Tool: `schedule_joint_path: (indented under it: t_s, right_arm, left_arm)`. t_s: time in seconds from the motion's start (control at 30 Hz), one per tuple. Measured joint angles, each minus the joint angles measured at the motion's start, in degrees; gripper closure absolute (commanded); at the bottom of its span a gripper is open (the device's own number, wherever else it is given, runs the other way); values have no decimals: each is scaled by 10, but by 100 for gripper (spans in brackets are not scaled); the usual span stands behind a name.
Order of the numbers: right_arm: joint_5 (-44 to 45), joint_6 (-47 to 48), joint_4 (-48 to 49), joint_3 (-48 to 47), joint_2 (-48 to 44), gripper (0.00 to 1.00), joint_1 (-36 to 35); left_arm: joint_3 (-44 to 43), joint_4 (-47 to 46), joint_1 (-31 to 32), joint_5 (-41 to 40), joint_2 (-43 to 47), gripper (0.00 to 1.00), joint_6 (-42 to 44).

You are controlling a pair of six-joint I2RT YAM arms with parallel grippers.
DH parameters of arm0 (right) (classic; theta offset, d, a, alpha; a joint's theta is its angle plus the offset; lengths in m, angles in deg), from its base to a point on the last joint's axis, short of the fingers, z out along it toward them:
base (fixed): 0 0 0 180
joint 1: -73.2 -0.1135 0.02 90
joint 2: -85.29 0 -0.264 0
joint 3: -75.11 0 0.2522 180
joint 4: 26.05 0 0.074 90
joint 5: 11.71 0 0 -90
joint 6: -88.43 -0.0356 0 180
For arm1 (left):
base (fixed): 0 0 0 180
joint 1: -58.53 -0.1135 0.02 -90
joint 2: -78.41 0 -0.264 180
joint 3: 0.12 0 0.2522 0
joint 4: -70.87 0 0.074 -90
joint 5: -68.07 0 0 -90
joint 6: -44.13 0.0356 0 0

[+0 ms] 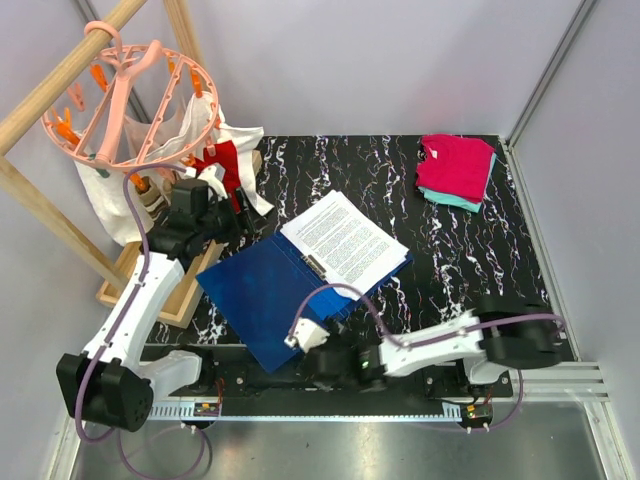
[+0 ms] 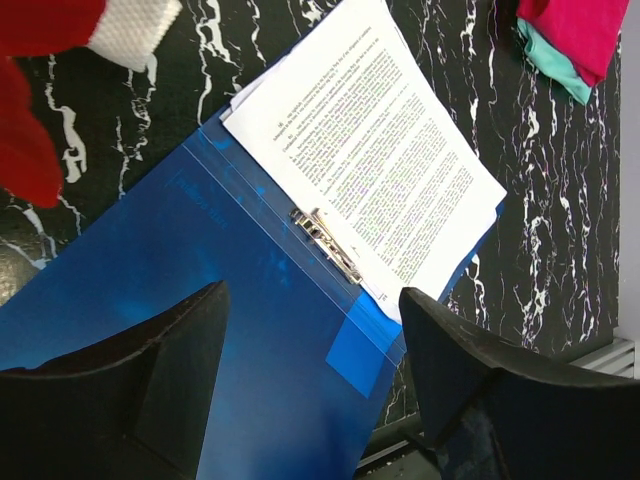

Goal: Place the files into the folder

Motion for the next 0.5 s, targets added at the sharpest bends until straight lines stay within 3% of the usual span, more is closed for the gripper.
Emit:
schedule_joint_path:
  t_s: [0.13, 0.27, 0.3, 0.33, 0.37, 0.43, 0.47, 0.5]
  right_arm:
    - [150, 14, -58, -129, 133, 2, -55]
    - [249, 38, -78, -182, 193, 9, -73]
    - [271, 49, -79, -184, 202, 18, -71]
    - [282, 58, -79, -183, 205, 43, -70]
    - [294, 72, -76, -180, 205, 57, -69]
    - [309, 103, -49, -168, 199, 67, -69]
    - [312, 116, -33, -160, 193, 83, -68]
    - [316, 127, -19, -152, 186, 91, -67]
  left_arm:
    - [0, 7, -20, 7, 9, 28, 2]
    - [1, 8, -30, 16, 9, 28, 1]
    - [1, 9, -31, 19, 10, 28, 1]
    - [3, 8, -33, 21, 10, 28, 1]
    - [4, 9, -34, 23, 11, 28, 1]
    - [10, 9, -37, 27, 14, 29, 1]
    - [12, 9, -38, 28, 15, 29, 0]
    - [16, 9, -40, 31, 16, 29, -2]
